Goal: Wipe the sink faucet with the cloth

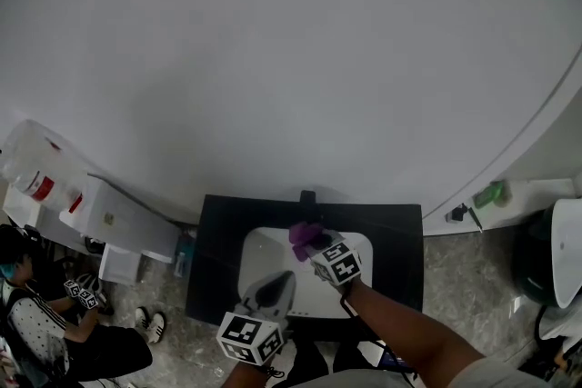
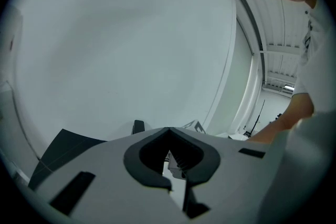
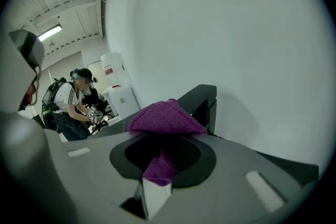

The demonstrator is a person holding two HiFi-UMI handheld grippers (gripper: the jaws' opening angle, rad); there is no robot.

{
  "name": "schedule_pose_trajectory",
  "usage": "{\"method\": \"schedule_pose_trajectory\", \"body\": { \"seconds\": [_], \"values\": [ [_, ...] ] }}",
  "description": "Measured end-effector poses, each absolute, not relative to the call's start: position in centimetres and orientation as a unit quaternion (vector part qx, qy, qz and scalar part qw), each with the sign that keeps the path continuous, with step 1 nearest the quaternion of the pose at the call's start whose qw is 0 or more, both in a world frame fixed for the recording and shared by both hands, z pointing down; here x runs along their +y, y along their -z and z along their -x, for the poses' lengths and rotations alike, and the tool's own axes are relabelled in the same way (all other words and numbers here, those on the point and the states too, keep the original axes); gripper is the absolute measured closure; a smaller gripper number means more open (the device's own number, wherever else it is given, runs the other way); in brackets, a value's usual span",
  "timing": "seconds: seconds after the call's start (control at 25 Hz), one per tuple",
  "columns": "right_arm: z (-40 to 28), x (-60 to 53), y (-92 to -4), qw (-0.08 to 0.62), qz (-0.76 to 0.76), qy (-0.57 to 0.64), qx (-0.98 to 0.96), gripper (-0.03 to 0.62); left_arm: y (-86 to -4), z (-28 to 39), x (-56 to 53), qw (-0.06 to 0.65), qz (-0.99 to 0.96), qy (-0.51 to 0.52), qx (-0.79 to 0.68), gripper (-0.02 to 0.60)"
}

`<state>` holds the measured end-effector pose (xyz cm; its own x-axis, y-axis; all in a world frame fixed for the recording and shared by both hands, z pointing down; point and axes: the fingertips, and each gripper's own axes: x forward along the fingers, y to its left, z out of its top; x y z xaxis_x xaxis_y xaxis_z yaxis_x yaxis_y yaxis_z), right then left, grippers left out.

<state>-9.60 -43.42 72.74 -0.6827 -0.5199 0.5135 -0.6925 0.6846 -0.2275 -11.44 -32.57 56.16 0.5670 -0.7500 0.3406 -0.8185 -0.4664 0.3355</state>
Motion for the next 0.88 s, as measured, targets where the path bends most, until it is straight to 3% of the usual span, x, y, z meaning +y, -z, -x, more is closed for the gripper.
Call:
{"method": "schedule_pose_trajectory", "body": {
  "seconds": [0.52,0.88],
  "values": [
    [9.1,-38.1,-74.7,0.236,-0.298,-0.228,-0.896,0.526,-56.9,11.0,-32.5,0.237,-0.857,-0.071,-0.453,0.577],
    [9.6,-42.7,-74.7,0.237,-0.317,-0.223,-0.891,0.526,-56.5,10.0,-33.1,0.232,-0.860,-0.070,-0.449,0.577]
  ]
}}
